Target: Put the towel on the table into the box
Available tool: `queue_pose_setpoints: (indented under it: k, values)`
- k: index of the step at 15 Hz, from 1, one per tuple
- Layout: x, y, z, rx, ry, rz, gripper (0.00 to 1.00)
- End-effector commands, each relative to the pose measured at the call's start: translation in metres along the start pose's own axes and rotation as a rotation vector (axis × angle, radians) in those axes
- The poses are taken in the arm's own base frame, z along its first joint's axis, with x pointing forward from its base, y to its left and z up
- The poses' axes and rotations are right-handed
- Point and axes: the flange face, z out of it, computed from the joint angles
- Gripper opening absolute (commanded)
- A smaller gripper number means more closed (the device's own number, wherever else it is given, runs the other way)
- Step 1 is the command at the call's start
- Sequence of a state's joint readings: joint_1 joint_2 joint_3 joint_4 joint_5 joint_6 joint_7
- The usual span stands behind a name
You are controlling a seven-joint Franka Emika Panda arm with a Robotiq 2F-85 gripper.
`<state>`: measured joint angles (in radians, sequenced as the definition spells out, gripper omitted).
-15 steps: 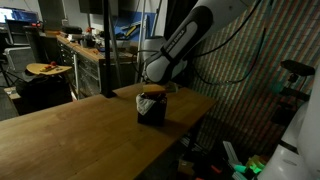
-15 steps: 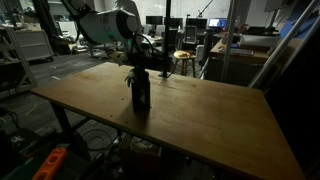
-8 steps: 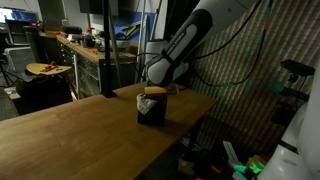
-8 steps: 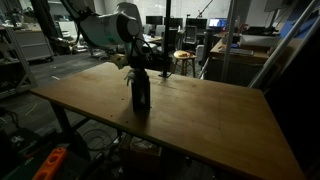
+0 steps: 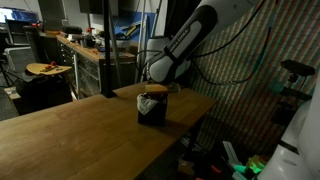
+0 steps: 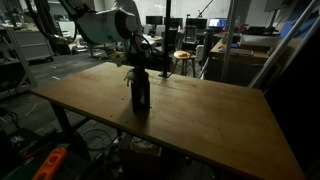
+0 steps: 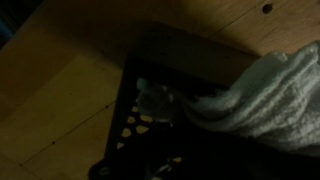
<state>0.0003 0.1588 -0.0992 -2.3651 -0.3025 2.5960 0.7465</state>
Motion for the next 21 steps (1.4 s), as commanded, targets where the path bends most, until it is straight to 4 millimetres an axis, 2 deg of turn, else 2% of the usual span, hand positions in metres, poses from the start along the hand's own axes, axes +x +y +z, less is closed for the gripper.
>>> queue_pose_setpoints:
  k: [1,6,9,12,15,18,21]
  values:
    - [-0.005,0.007,-0.040,-0.008,0.066,0.008,0.02]
    - [-0.006,0.008,-0.083,-0.038,0.156,-0.012,0.02]
    - [-0.020,0.002,-0.101,-0.035,0.205,-0.042,0.02]
    - [-0.053,-0.015,-0.109,-0.022,0.250,-0.115,0.03]
    - [-0.089,-0.035,-0.108,-0.034,0.277,-0.209,0.02]
    - [-0.116,-0.048,-0.108,-0.035,0.301,-0.272,0.03]
    - [-0.132,-0.056,-0.111,-0.028,0.338,-0.329,0.04]
